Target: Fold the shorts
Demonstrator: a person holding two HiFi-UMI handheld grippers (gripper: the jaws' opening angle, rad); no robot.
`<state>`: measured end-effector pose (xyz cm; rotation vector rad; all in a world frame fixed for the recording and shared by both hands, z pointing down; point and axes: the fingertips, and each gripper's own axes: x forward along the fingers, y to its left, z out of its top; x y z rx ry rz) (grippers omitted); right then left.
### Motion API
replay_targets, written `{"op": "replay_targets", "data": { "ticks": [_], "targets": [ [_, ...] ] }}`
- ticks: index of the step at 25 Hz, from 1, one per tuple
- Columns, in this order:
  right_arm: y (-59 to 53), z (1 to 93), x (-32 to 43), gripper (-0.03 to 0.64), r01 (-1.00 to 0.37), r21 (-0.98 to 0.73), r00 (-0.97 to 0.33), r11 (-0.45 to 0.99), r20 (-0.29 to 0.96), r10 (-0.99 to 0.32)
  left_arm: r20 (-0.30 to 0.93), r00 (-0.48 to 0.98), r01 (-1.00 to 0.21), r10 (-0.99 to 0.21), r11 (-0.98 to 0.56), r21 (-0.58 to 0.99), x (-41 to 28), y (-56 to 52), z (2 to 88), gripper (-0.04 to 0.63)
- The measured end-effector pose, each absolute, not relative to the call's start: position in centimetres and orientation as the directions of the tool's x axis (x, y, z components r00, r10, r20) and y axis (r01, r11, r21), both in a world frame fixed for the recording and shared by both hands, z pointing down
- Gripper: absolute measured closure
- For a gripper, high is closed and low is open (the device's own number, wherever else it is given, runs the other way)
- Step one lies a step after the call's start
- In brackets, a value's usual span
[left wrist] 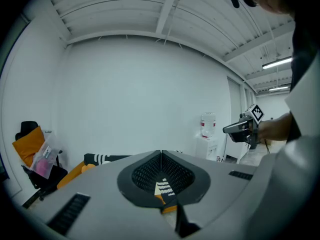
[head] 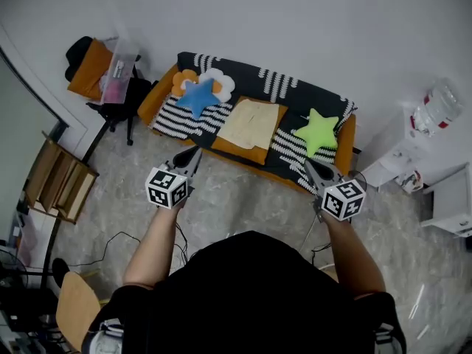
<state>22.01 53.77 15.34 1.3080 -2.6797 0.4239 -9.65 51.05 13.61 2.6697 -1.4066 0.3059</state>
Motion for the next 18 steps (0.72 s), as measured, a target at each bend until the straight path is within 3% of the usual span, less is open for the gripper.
{"op": "replay_targets", "data": {
  "ticks": [4, 6, 9, 12, 18],
  "targets": [
    [53.2, 15.3, 22.4, 0.606, -0.783, -0.169, -0.622, 0.598, 0.236, -0.747, 0.226, 0.559, -0.821, -0.798, -0.571, 0.013, -8.3, 50.9, 13.4, 0.571],
    [53.1, 15.4, 22.5, 0.549, -0.78, -0.152, -0.625, 0.608, 0.244, -0.741, 0.223, 0.567, -0.816, -0.793, -0.577, 0.022, -7.7, 50.8, 13.2, 0.561],
    [52.9, 15.4, 22.7, 0.444, -0.779, -0.137, -0.625, 0.612, 0.246, -0.741, 0.222, 0.584, -0.804, -0.781, -0.593, 0.028, -6.8, 50.8, 13.1, 0.474],
    [52.8, 15.4, 22.5, 0.389, -0.778, -0.113, -0.624, 0.618, 0.246, -0.742, 0.224, 0.597, -0.794, -0.77, -0.607, 0.028, -6.1, 50.7, 13.1, 0.41],
    [52.4, 15.7, 23.3, 0.333, -0.781, -0.09, -0.617, 0.618, 0.256, -0.744, 0.23, 0.604, -0.787, -0.764, -0.617, 0.018, -4.8, 50.1, 13.2, 0.345]
  ]
}}
